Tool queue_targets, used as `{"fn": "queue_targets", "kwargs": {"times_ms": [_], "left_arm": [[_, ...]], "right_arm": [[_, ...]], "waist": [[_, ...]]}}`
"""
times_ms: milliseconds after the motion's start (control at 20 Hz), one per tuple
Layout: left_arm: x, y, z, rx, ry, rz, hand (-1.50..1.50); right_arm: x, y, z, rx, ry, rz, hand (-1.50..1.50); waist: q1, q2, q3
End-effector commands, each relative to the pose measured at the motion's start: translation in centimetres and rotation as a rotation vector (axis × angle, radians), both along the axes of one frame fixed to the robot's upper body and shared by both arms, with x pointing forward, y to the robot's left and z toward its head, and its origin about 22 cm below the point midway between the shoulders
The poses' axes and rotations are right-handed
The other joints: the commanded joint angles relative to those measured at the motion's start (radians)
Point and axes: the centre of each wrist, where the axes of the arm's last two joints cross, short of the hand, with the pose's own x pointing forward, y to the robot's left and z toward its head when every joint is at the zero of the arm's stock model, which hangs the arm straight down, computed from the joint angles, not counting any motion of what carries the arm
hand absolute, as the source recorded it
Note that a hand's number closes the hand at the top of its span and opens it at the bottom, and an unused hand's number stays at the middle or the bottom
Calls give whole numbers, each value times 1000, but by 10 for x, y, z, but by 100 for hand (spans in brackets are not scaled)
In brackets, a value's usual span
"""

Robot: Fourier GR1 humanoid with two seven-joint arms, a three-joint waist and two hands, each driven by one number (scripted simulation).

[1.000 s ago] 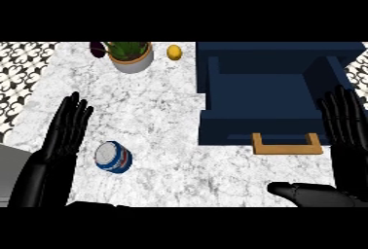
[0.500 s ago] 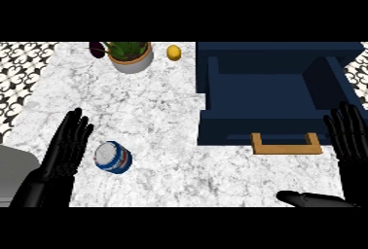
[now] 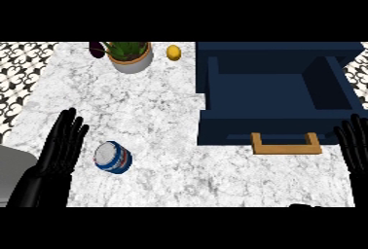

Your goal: Pick up the can, place it into the drawer and close the drawer

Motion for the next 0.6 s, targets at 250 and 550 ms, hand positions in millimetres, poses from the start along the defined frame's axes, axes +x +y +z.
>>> {"fn": "queue_targets", "kwargs": {"times_ms": [250,550], "left_arm": [[18,5,-22,3,17,19,-150],[30,17,-48,5,35,26,-150]], "right_arm": [[0,-17,9,-5,7,-12,-150],[-2,-27,2,-29,5,-4,-150]], "waist": [[0,0,0],[0,1,0]]}}
